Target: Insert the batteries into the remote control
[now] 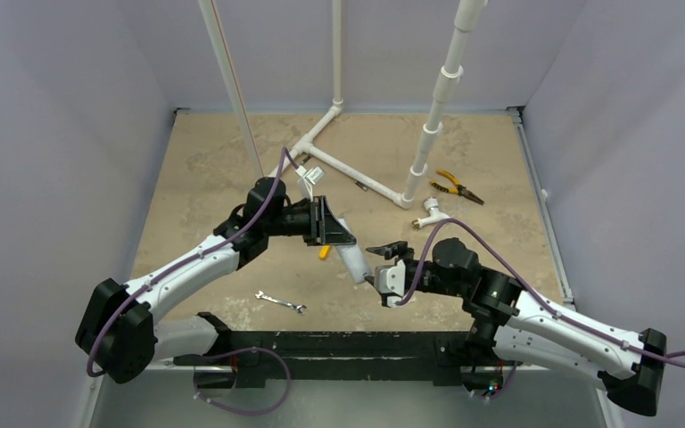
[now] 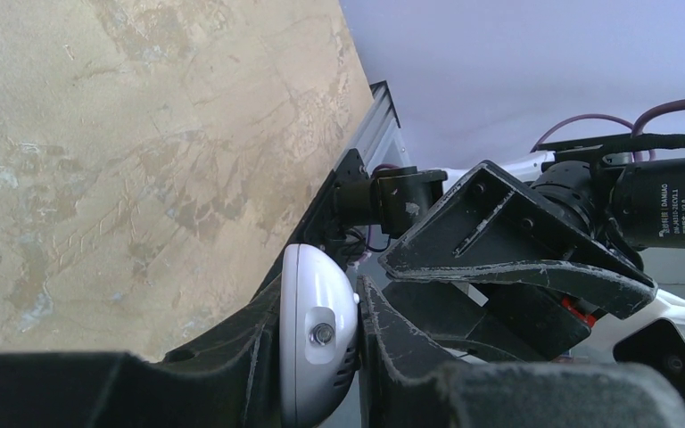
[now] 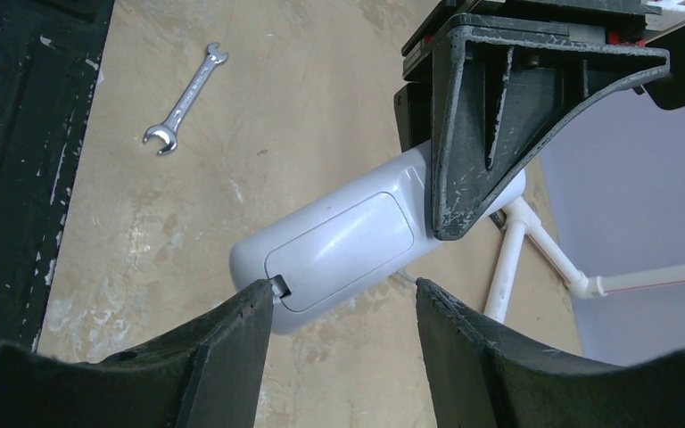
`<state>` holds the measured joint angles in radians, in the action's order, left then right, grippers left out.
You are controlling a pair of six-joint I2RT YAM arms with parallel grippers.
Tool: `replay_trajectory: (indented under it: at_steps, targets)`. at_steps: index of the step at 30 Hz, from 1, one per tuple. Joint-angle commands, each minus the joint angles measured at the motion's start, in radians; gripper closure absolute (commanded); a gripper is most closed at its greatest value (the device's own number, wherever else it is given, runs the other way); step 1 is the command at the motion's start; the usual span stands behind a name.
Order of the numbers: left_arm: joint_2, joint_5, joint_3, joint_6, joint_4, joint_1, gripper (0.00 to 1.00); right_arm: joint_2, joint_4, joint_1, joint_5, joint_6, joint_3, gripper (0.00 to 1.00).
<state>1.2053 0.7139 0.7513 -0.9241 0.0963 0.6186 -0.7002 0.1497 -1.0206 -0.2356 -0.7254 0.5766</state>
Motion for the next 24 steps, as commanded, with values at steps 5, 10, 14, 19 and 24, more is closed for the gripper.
replay_trajectory:
  at_steps: [5,10,14,19,24]
  targets:
    - [-0.023,0.032,0.031,0.004,0.056,0.007,1.00,-0.008,-0.048,-0.004,0.006,-0.007,0.012,0.43]
    - [-0.026,0.035,0.031,0.003,0.058,0.006,1.00,-0.013,-0.069,-0.004,0.012,-0.008,0.008,0.43]
    - [-0.026,0.035,0.031,0.005,0.058,0.006,1.00,-0.014,-0.092,-0.004,0.008,-0.002,0.003,0.43]
    - [-0.021,0.032,0.029,0.004,0.057,0.006,1.00,-0.003,-0.108,-0.004,0.008,0.001,0.000,0.44]
    - [-0.016,0.029,0.024,0.001,0.057,0.007,1.00,0.018,-0.110,-0.004,0.022,-0.001,-0.005,0.44]
